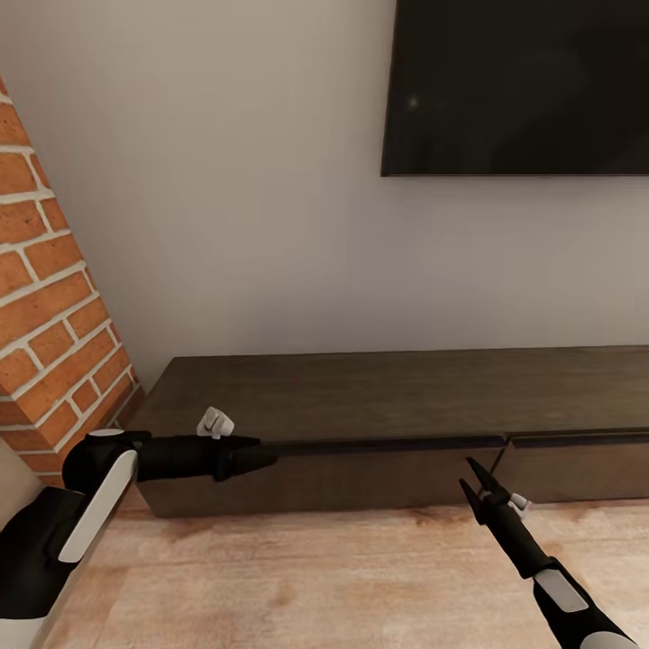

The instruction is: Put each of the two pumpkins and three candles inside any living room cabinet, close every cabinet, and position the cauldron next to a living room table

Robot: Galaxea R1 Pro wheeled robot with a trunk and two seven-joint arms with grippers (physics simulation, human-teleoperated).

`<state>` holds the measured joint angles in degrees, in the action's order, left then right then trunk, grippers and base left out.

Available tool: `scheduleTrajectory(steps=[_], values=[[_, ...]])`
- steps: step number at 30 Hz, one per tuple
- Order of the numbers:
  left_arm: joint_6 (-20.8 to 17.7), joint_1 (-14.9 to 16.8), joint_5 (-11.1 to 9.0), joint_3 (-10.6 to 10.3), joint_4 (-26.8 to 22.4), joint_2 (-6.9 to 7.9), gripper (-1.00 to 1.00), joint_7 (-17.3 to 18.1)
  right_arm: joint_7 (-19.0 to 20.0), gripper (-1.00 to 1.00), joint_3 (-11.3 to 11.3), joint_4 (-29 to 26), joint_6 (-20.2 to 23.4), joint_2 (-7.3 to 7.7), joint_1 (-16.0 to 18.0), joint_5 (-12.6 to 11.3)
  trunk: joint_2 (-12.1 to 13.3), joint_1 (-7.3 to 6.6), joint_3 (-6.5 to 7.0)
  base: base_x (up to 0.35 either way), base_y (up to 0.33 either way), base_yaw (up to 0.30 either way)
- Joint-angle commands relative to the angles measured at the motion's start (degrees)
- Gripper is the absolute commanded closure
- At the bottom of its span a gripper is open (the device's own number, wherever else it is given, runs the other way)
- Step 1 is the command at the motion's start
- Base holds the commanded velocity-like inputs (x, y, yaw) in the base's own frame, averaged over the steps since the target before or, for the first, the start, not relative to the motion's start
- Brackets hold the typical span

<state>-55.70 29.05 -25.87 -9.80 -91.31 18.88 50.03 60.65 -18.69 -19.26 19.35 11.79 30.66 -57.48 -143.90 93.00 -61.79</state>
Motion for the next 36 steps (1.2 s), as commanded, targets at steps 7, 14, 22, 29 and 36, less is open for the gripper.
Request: scheduleTrajectory(steps=[7,14,22,29,36], values=[[-0.21,0.04,-0.07,-0.21,-0.01,0.03,-1.0,0.07,0.9,-1.0,-0.02,0.03,0.52,0.0,0.02,-0.4,-0.02,-0.01,-0.05,0.0,0.009,0.0],[0.63,0.04,-0.02,-0.45,-0.01,0.02,-1.0,-0.02,2.27,-1.0,0.06,0.15,0.51,0.21,0.02,-0.16,-0.02,-0.01,-0.05,0.021,0.017,0.0],[0.93,0.04,0.07,-1.72,-0.01,-0.05,-1.0,-0.28,2.29,-1.0,-0.02,0.27,0.58,0.4,0.02,-0.27,-0.02,-0.01,-0.05,0.146,0.095,0.0],[0.94,0.04,0.11,-2.46,-0.01,-0.07,-1.0,-0.98,2.28,-1.0,-0.05,0.28,0.54,0.54,0.02,-0.34,-0.02,-0.01,-0.05,0.195,0.015,0.0],[0.95,0.04,0.11,-2.61,-0.01,-0.07,-1.0,-1.14,2.28,-1.0,-0.18,0.28,0.52,0.81,-0.05,-0.5,-0.02,-0.01,-0.05,0.156,-0.021,0.0]])
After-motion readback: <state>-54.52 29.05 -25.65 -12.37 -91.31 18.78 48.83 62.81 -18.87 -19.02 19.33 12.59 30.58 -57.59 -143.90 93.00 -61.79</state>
